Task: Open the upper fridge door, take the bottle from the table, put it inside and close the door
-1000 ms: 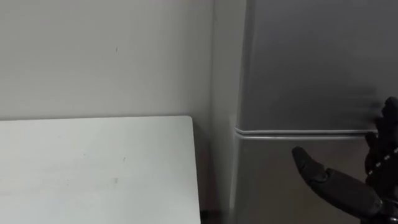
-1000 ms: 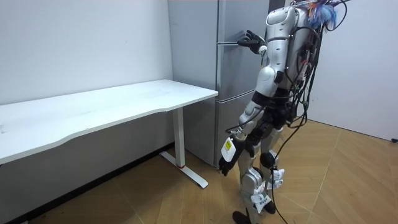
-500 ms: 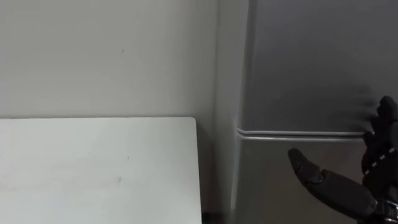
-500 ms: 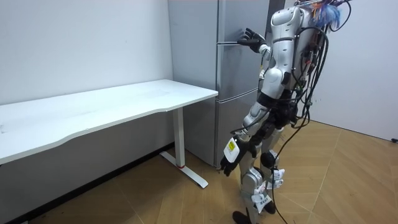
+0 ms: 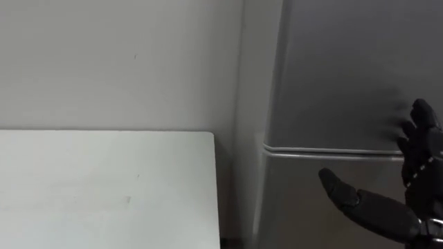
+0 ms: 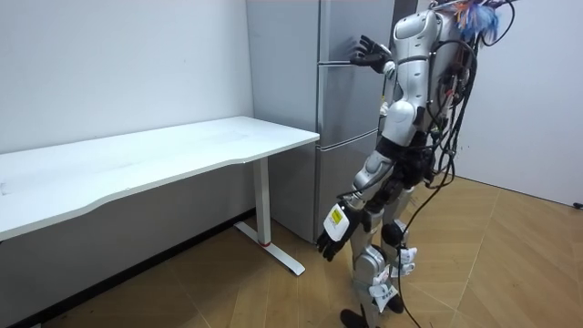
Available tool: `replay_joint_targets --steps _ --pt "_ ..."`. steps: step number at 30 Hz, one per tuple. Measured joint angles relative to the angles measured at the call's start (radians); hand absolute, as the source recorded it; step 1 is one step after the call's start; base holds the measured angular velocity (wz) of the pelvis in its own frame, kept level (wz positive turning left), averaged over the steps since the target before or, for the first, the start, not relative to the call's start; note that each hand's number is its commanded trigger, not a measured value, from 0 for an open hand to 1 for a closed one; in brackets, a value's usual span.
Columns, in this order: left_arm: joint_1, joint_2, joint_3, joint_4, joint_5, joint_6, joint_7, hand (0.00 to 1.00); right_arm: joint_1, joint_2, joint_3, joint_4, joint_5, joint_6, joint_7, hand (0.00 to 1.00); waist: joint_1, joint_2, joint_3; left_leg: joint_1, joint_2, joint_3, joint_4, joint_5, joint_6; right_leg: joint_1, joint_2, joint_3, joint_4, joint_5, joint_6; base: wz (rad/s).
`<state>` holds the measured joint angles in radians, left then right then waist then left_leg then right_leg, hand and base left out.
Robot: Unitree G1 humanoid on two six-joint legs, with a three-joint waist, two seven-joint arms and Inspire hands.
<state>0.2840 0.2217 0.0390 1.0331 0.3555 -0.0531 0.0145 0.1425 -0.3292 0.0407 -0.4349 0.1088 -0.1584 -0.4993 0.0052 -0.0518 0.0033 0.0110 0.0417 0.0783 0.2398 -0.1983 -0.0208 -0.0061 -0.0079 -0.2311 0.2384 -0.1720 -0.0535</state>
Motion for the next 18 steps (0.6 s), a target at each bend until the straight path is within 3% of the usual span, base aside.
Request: replay_joint_targets --steps 6,8,13,16,18 --pt "0.016 0.001 0.044 0.0 0.008 -0.001 0.006 0.0 -0.042 -0.066 -0.194 -0.014 -0.008 -0.048 0.008 0.0 -0.01 -0.016 -0.0034 0.025 -0.002 0.007 -0.017 0.0 0.001 0.041 -0.003 -0.016 -0.023 -0.003 0.002 0.18" --pt "0.016 0.001 0.054 -0.001 0.009 0.0 0.012 0.0 -0.049 -0.073 -0.232 -0.014 -0.042 -0.063 0.004 0.0 -0.007 -0.024 -0.0081 0.033 -0.002 0.008 -0.02 0.0 0.001 0.048 -0.002 -0.019 -0.032 -0.004 0.003 0.1" --pt "0.016 0.001 0.075 -0.001 0.008 0.002 0.021 0.0 -0.054 -0.074 -0.306 -0.012 -0.125 -0.073 -0.022 0.0 -0.011 -0.031 -0.0099 0.036 -0.005 0.026 -0.026 -0.001 0.003 0.06 -0.006 -0.018 -0.034 -0.008 0.009 0.04" --pt "0.016 0.001 0.09 -0.005 0.01 0.002 0.033 0.0 -0.054 -0.075 -0.364 -0.009 -0.124 -0.073 -0.04 0.0 -0.028 -0.036 -0.0082 0.044 -0.008 0.031 -0.037 -0.001 0.003 0.059 -0.008 -0.018 -0.035 -0.014 0.012 0.07" --pt "0.021 0.001 0.11 -0.015 0.01 0.003 0.034 0.0 -0.054 -0.078 -0.403 -0.004 -0.123 -0.073 -0.062 0.0 -0.03 -0.043 -0.0007 0.05 -0.008 0.035 -0.04 -0.001 0.003 0.06 -0.008 -0.017 -0.035 -0.018 0.011 -0.02"
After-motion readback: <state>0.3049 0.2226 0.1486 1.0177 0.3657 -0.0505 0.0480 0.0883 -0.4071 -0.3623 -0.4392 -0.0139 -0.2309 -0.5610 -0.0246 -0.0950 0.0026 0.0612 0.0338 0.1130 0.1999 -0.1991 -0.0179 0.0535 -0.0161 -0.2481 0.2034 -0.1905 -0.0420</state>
